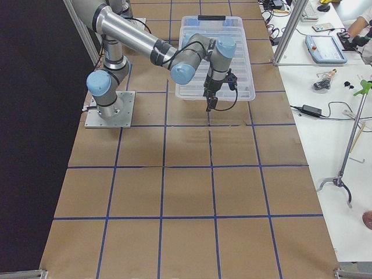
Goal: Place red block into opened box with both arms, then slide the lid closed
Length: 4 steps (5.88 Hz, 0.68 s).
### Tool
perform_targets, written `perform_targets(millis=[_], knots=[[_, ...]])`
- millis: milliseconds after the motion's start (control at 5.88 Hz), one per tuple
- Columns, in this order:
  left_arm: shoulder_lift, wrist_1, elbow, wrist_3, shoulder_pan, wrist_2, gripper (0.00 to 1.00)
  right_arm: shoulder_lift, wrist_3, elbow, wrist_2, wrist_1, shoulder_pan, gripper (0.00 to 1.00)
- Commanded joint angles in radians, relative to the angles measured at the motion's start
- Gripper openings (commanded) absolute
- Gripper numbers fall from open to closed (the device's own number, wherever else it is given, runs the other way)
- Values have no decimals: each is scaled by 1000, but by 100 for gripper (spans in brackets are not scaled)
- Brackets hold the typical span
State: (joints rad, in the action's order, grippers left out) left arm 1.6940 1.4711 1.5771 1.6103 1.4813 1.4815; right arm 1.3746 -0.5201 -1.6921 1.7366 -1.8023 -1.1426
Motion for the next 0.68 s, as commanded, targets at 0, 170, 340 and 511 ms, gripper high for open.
perform_targets(millis=[0,170,340,511], knots=[[16,-3,26,98,-89,-4,98,0,-67,5,33,-15,64,100],[41,-40,50,185,-116,-1,98,1,-99,8,59,-38,84,100],[88,-137,84,225,-118,19,98,1,-109,8,64,-38,101,100],[143,-212,101,235,-118,26,98,0,-110,9,69,-40,115,100]])
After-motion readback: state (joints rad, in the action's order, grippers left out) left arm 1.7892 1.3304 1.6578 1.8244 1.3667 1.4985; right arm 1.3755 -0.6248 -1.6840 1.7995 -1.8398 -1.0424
